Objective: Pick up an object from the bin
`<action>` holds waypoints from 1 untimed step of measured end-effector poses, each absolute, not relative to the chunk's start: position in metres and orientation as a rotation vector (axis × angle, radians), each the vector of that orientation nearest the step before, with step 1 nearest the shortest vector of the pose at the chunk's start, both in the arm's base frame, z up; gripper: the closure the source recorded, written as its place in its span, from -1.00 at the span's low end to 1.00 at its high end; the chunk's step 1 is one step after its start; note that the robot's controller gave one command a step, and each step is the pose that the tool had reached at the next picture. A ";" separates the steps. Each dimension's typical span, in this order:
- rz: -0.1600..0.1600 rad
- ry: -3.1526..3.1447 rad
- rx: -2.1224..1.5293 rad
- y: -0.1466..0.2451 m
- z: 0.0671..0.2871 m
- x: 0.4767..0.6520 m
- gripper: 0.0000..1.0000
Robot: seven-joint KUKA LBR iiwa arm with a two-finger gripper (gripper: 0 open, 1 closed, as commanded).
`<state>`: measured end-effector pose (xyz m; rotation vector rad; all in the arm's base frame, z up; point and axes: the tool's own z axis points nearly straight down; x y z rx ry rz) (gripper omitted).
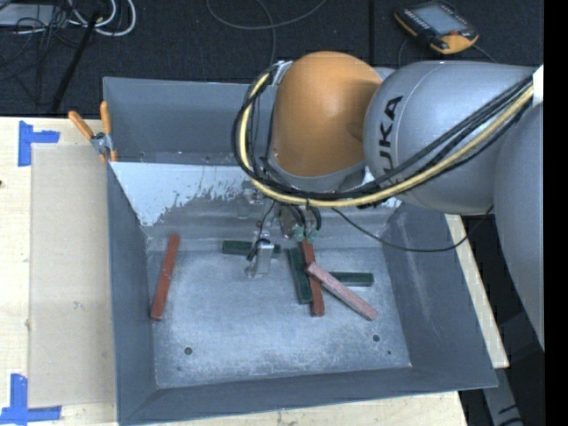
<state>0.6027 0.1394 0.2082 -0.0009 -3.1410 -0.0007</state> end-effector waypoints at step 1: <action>-0.002 -3.144 -0.118 0.123 0.141 0.607 -1.00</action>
Offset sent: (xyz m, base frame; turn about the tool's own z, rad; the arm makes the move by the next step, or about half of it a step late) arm 0.0166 -0.0375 -0.0679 0.0203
